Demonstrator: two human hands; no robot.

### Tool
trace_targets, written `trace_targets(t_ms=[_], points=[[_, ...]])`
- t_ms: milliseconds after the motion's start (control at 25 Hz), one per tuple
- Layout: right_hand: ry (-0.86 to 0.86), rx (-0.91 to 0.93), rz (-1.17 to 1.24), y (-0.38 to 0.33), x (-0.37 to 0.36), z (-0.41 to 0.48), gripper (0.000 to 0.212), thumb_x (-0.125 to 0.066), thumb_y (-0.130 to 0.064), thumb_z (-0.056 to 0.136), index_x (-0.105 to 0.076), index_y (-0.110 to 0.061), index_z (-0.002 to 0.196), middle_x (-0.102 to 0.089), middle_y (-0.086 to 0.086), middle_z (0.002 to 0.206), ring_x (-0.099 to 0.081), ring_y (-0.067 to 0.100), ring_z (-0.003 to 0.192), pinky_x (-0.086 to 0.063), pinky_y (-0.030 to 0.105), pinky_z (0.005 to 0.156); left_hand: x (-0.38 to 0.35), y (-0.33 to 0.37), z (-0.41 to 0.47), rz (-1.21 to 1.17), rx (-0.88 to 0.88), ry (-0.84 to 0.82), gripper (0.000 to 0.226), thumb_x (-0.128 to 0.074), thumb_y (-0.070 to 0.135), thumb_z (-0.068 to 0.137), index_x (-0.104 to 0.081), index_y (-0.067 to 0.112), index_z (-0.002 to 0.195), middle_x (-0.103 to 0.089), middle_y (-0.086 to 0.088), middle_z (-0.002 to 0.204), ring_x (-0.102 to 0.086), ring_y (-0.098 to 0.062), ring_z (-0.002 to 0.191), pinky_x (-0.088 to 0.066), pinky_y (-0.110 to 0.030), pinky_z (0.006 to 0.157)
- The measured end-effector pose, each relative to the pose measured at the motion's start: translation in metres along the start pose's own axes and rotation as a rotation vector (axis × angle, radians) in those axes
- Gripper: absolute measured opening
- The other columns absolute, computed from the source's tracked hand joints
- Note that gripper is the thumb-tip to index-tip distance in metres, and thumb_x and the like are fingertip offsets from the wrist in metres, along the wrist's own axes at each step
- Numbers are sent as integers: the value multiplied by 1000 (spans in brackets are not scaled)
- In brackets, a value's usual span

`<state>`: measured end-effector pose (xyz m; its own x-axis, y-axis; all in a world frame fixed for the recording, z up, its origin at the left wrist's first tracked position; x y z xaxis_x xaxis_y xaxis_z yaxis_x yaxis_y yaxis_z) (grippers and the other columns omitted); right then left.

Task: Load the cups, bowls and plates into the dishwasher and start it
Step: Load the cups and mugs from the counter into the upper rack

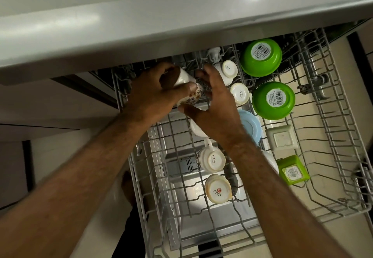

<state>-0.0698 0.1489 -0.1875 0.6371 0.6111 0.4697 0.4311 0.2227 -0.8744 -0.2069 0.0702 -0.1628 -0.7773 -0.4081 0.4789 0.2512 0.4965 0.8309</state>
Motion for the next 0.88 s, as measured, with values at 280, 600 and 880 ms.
trace_targets(t_ms=[280,600,880], points=[[3,199,-170,-28,0,19,87,-87,-26,71,-43,-14,145,-66,-3,126,-61,16,114,-54,33,92,-8,13,10,143,-118,9,72,-89,39,70,-58,20,132,-65,8,122,-62,-8,108,-50,-14,88],[90,103,-192,-8,10,45,63,-83,-31,68,-49,-15,119,-66,-7,103,-63,8,89,-48,17,69,7,22,8,122,-122,105,32,-76,56,82,-56,35,96,-57,24,82,-56,18,71,-42,0,63],[-6,68,-461,-7,-3,58,77,-83,-16,67,-48,-10,136,-59,11,126,-61,30,109,-55,38,79,33,4,1,108,-51,236,45,-69,54,88,-39,29,65,-54,7,51,-64,-31,62,-55,-36,65]])
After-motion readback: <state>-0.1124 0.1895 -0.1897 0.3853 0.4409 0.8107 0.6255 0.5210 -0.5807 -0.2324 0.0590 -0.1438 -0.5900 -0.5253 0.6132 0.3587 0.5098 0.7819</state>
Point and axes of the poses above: each hand's wrist, its own z-axis towards the middle knuckle, its own x-axis out of the back of the hand, y = z × x, the point moved 9 cm from there along z, towards the middle knuckle
